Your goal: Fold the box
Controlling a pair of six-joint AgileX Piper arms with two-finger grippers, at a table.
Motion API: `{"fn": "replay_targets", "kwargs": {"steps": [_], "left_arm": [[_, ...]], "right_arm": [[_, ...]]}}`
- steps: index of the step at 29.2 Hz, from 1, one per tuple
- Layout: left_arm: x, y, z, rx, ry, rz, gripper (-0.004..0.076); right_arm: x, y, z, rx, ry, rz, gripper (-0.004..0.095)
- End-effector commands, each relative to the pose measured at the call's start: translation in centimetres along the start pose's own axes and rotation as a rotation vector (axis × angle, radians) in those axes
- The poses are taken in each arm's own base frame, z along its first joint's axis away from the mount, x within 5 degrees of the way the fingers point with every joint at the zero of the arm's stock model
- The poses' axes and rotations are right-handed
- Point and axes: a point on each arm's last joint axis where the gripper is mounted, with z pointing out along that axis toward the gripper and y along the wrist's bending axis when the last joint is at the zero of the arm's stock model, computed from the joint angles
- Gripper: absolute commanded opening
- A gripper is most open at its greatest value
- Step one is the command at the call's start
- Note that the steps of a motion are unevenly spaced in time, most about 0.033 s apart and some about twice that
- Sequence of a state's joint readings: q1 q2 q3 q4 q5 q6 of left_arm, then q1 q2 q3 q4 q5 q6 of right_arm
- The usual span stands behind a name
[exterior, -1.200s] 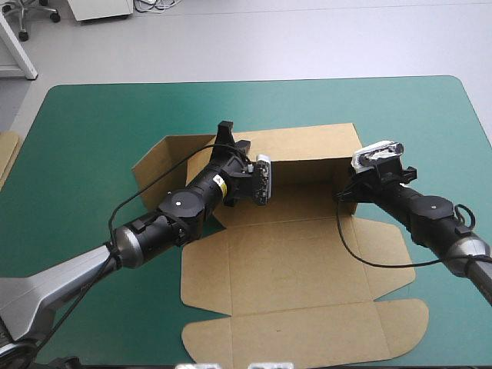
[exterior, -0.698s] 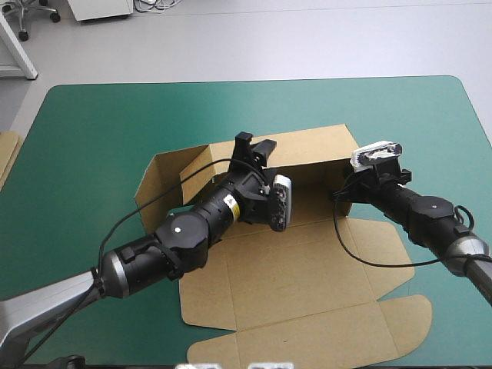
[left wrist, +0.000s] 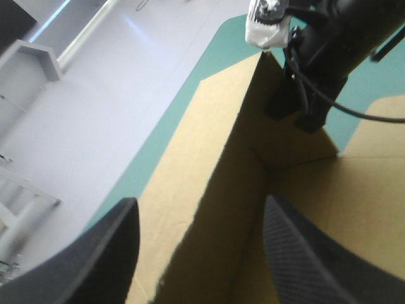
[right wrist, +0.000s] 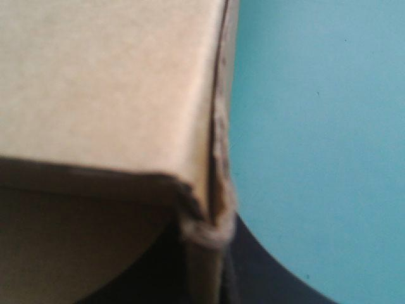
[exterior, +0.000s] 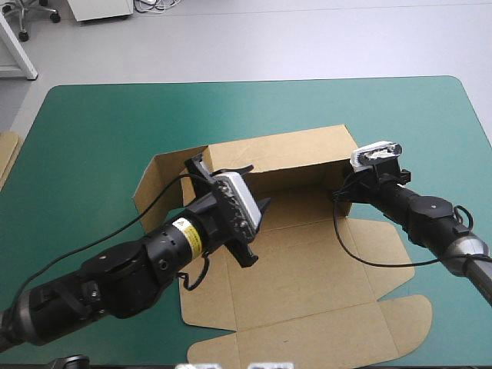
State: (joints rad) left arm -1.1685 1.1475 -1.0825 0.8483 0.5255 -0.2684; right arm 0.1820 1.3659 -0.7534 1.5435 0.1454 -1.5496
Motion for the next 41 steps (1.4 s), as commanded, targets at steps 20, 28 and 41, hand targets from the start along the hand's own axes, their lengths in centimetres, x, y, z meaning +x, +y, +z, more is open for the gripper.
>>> {"fn": "replay_targets", "kwargs": {"steps": [20,28,41], "left_arm": [[3.2,10.3,-16.0,-0.476,0.087,-0.420,0.0318],[3.5,10.7,-13.4,-0.596,0.217,-0.363,0.0293],[8.8,13.6,-8.1,-0.712,0.389,-0.466,0.0290]], "right_arm": [[-1.1,0.5,-0.5,-0.042,-0.026,0.036,-0.0019],[-1.0,0.7,-0.5,-0.066,-0.019,0.024,-0.0019],[-1.6,-0.1,-1.0,-0.108,0.029,0.072,-0.0018]]}}
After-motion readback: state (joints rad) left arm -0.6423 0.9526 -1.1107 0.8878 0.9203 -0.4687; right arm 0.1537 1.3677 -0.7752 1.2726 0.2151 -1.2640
